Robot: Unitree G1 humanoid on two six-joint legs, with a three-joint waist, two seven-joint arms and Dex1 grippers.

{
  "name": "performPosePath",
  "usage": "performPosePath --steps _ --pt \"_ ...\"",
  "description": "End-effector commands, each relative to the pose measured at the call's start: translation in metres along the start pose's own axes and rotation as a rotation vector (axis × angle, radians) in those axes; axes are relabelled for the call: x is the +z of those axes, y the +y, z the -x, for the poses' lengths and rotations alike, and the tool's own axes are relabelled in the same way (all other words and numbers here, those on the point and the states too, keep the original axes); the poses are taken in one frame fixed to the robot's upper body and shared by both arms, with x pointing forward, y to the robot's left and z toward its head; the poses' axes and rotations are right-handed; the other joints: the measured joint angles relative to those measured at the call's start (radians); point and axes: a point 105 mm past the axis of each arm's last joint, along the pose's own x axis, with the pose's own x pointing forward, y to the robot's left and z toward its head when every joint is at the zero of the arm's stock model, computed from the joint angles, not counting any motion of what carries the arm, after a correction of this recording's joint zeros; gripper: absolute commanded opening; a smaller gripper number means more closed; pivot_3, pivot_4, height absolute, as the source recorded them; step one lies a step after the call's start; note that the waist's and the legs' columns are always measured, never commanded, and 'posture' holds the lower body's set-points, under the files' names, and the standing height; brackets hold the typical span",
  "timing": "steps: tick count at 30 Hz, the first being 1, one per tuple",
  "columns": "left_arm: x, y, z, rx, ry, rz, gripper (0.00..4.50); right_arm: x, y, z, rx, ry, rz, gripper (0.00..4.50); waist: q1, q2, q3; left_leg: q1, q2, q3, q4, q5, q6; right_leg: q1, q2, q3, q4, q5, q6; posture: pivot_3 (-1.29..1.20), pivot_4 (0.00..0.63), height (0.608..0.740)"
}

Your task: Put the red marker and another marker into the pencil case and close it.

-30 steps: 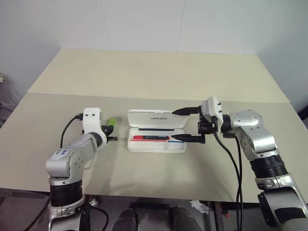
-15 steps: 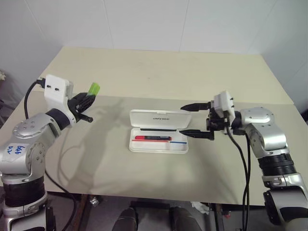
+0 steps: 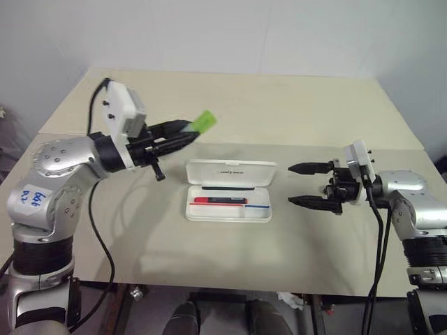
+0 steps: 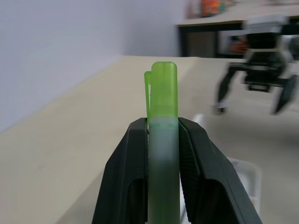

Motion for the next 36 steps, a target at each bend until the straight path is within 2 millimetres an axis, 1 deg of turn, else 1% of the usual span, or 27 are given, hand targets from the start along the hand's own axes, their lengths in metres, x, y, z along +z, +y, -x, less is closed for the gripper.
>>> performPosePath --steps 1,3,5,7,11,14,15,19,22,24,26,31,36 --pt "0.006 -0.028 -0.010 -0.155 -0.019 -0.071 0.52 0.009 -0.001 0.005 -0.032 -0.018 0.056 4.50 -0.001 0.000 0.000 0.000 0.001 0.000 0.000 0.000 0.000 0.000 0.001 0.000 0.000 0.000 0.000 0.00 0.150 0.740" --pt "0.000 -0.036 -0.014 -0.197 -0.001 -0.047 0.52 0.008 0.000 0.005 -0.039 -0.018 0.056 4.50 0.000 0.000 0.000 0.000 0.001 0.000 0.000 0.000 0.000 0.000 0.001 0.000 0.000 0.000 0.000 0.00 0.150 0.740" --pt "-0.013 -0.049 -0.019 -0.259 0.051 -0.026 0.52 0.005 0.000 0.005 -0.054 -0.015 0.053 4.50 0.002 0.000 0.000 0.000 0.001 0.000 0.000 0.000 0.000 0.000 0.001 0.000 0.000 0.000 0.000 0.00 0.150 0.740" --pt "-0.025 -0.056 -0.023 -0.287 0.096 0.006 0.52 0.004 0.001 0.005 -0.063 -0.012 0.053 4.50 0.005 0.000 0.000 0.000 0.001 0.000 0.001 0.000 0.000 0.000 0.001 0.000 0.000 0.000 0.000 0.00 0.150 0.740" --pt "-0.046 -0.059 -0.027 -0.275 0.188 0.080 0.52 0.002 0.002 0.006 -0.078 -0.010 0.051 4.50 0.006 0.000 0.000 0.000 0.000 0.000 0.002 0.000 0.000 0.000 0.001 0.001 0.001 0.000 0.000 0.00 0.150 0.740" --pt "-0.058 -0.063 -0.027 -0.281 0.232 0.121 0.52 0.000 0.003 0.006 -0.085 -0.007 0.047 4.50 0.006 0.001 0.000 0.000 0.000 0.000 0.002 0.000 0.000 0.000 0.001 0.001 0.001 0.000 0.000 0.00 0.150 0.740" --pt "-0.060 -0.063 -0.027 -0.280 0.242 0.120 0.52 0.000 0.003 0.006 -0.086 -0.007 0.046 4.50 0.005 0.001 0.000 0.000 0.000 0.000 0.002 0.000 0.000 0.000 0.001 0.001 0.001 0.000 0.000 0.00 0.150 0.740" --pt "-0.087 -0.057 -0.028 -0.261 0.340 0.105 0.52 -0.002 0.004 0.006 -0.091 -0.002 0.044 4.50 0.006 0.001 0.000 0.000 0.000 0.000 0.002 0.000 0.000 0.000 0.001 0.001 0.001 0.000 0.000 0.00 0.150 0.740" --pt "-0.090 -0.058 -0.035 -0.280 0.324 0.114 0.52 -0.003 0.005 0.006 -0.101 0.003 0.043 4.50 0.007 0.001 0.000 0.000 0.000 0.000 0.002 0.000 0.000 0.001 0.001 0.001 0.001 0.000 0.000 0.00 0.150 0.740" --pt "-0.098 -0.059 -0.037 -0.298 0.351 0.112 0.52 -0.003 0.006 0.005 -0.104 0.002 0.043 4.50 0.007 0.001 0.000 0.000 0.000 0.000 0.002 0.000 0.000 0.001 0.001 0.001 0.001 0.000 0.000 0.00 0.150 0.740" --pt "-0.101 -0.059 -0.037 -0.307 0.363 0.109 0.52 -0.004 0.007 0.006 -0.107 0.001 0.042 4.50 0.008 0.001 0.000 0.000 0.000 0.000 0.002 0.000 0.000 0.001 0.000 0.001 0.001 0.000 0.000 0.00 0.150 0.740" --pt "-0.102 -0.046 -0.045 -0.289 0.364 0.086 0.52 -0.007 0.012 0.007 -0.126 0.003 0.034 4.50 0.008 0.001 0.000 0.000 0.000 -0.001 0.002 0.000 0.000 0.001 0.001 0.000 0.001 0.000 0.000 0.00 0.150 0.740" --pt "-0.103 -0.041 -0.046 -0.285 0.371 0.065 0.52 -0.007 0.013 0.008 -0.139 0.003 0.033 4.50 0.005 0.001 0.000 0.000 0.000 -0.001 0.003 0.000 0.001 0.002 0.000 0.001 0.001 0.000 0.001 0.00 0.150 0.740"
